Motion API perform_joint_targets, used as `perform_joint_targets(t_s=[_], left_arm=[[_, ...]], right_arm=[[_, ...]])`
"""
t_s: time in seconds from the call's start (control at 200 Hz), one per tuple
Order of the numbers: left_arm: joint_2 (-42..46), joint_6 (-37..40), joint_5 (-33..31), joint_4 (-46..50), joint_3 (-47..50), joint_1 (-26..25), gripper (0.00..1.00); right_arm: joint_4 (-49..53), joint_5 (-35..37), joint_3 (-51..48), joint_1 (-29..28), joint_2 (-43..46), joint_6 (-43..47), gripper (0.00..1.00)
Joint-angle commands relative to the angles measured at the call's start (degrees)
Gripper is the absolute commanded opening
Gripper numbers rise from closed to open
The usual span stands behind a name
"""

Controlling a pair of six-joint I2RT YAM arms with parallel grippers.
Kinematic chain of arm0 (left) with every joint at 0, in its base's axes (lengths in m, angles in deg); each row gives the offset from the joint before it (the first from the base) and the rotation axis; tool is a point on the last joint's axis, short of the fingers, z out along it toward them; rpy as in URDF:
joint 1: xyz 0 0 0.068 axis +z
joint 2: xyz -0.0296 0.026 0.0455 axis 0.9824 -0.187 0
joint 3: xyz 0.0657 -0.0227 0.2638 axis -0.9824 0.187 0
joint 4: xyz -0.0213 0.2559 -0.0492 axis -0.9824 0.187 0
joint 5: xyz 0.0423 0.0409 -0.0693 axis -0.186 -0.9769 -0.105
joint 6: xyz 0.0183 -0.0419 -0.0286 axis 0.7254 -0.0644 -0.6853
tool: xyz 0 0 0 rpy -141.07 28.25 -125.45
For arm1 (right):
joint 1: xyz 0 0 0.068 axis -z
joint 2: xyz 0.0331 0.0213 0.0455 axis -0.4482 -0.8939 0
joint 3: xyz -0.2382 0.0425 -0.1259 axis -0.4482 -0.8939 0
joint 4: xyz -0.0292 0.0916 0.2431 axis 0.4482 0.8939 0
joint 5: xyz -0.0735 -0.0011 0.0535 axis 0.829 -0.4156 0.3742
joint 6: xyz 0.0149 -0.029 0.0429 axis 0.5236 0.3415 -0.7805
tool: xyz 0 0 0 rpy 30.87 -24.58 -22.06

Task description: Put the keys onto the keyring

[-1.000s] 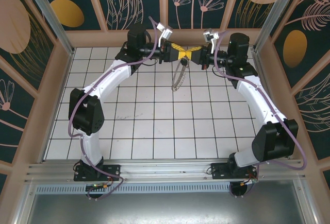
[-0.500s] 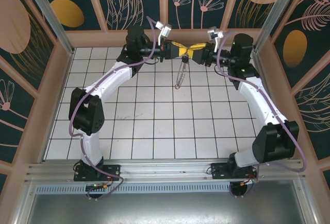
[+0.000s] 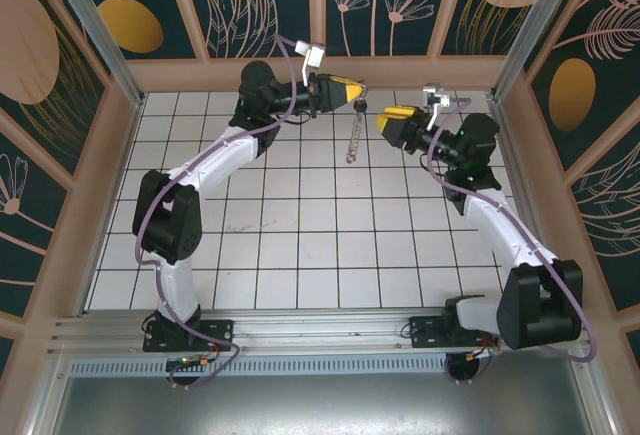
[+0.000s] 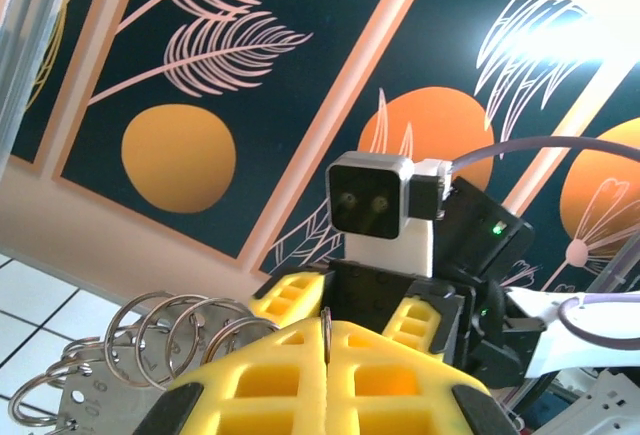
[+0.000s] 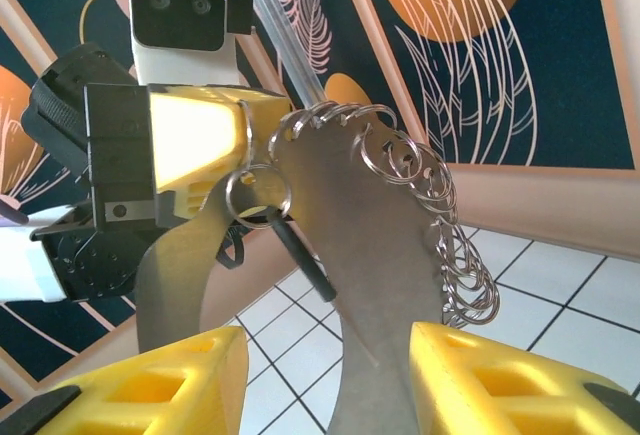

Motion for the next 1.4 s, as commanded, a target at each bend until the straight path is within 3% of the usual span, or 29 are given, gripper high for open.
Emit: perform_joint_targets(t_s=[0.0,0.671,0.856,1.051,1.396], left_arm=[[3.3,-3.4,-1.0,-7.1,-0.2,-0.8,0.00],[2.8,-5.7,-2.7,-9.7,-0.1,-2.2,0.00],[2.4,-5.7,-3.2,-9.7,0.1,-2.3,0.00],[2.0,-5.7,-3.7,-9.6,0.3,-2.4,0.00],[2.5,0.2,-5.2,-3.9,0.6,-2.4,0.00]], right_arm=[[-8.2,-0.5,0.2,-1.4,-1.0,-1.5,0.48],[-6.5,2.6,4.8,-7.0,-4.2,1.9,0.45],[-6.7,3.6,5.5,-7.4,-4.4,1.5,0.30],[-5.1,3.7,5.6,-7.4,-3.7,1.9,0.00],[8.0,7.0,5.6,-7.1,0.9,8.4,0.00]])
